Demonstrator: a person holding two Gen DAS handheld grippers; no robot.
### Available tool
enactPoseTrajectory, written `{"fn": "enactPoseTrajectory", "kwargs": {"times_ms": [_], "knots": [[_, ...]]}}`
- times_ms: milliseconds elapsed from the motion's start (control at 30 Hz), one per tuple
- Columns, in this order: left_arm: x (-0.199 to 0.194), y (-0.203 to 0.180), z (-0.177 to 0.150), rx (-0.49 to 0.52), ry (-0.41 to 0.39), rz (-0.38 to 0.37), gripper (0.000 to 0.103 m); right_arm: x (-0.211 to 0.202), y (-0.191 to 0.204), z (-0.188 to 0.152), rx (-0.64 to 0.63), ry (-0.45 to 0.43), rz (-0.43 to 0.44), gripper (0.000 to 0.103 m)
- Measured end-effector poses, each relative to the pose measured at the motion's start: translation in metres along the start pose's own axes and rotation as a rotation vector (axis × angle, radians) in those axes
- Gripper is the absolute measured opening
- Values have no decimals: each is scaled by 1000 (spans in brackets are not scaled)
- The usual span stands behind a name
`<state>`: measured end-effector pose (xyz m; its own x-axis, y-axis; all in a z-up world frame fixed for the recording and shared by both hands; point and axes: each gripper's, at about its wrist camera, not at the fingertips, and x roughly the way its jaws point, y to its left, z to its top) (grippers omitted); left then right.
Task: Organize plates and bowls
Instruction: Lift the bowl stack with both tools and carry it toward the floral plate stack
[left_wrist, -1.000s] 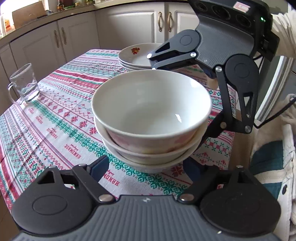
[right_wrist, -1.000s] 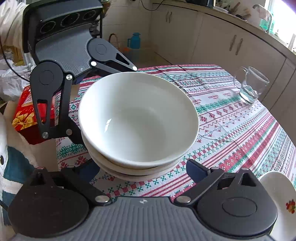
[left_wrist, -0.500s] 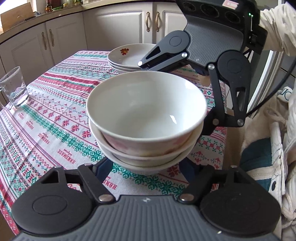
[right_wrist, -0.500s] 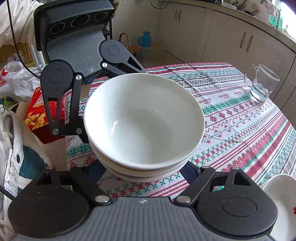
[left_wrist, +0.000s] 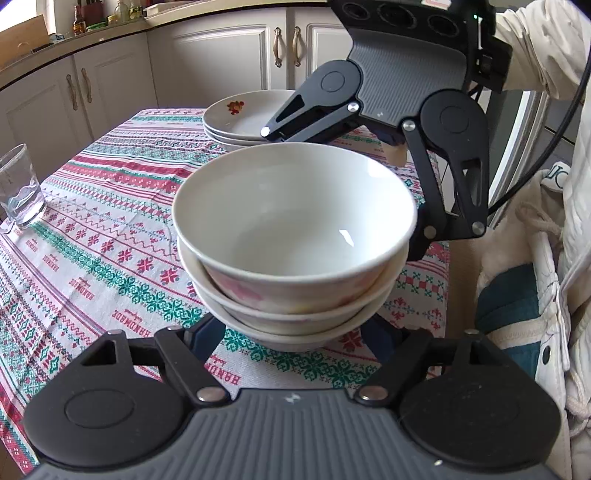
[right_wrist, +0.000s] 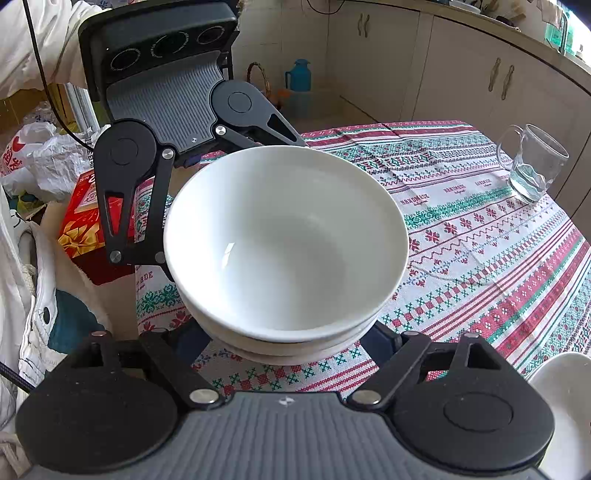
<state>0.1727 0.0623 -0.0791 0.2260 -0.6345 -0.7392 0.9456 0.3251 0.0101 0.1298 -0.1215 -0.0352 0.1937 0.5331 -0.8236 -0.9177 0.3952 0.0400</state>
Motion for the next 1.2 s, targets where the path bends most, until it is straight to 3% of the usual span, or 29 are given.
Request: {"fn": "enactPoseTrajectory", "kwargs": {"times_ms": [333,433,1200], "knots": [[-2,3,4,-5,19,-20,81,2,1,4,1,27,-5,90],[-7,1,5,8,-5,-34,92,1,-2,4,27,16,12,94],[-8,3,5,30,-45,-42,89,2,0,8,-8,23,2,95]]}}
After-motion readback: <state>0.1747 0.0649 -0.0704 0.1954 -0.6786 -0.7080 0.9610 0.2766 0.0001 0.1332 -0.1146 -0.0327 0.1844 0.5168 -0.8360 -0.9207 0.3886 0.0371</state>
